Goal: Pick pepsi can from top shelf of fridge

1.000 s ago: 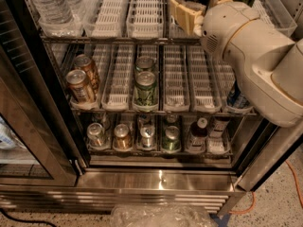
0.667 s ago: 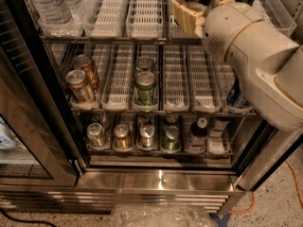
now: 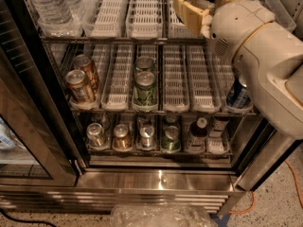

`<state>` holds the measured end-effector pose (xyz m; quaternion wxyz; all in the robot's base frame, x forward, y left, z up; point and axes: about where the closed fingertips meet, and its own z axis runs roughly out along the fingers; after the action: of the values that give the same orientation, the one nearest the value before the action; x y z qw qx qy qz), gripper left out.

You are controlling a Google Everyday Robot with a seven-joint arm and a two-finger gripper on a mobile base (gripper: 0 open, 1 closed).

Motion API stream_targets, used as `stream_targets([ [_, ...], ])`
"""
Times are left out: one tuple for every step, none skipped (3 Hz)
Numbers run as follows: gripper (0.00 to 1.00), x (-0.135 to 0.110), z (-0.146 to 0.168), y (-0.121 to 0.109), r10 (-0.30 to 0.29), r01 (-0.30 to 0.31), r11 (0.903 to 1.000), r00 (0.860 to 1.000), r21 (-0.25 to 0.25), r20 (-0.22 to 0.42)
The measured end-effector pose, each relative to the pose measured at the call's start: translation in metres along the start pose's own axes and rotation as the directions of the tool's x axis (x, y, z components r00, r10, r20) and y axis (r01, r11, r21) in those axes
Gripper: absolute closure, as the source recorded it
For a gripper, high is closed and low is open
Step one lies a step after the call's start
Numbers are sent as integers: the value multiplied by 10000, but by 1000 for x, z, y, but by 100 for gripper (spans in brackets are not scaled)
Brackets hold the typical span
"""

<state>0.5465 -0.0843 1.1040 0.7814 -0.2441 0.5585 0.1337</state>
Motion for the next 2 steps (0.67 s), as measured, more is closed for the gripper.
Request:
stream_targets([
  [100, -5, -11, 7, 4, -4, 9999, 10000, -165, -26],
  [100, 1, -21, 23, 122, -146, 9976, 9993, -671, -360],
])
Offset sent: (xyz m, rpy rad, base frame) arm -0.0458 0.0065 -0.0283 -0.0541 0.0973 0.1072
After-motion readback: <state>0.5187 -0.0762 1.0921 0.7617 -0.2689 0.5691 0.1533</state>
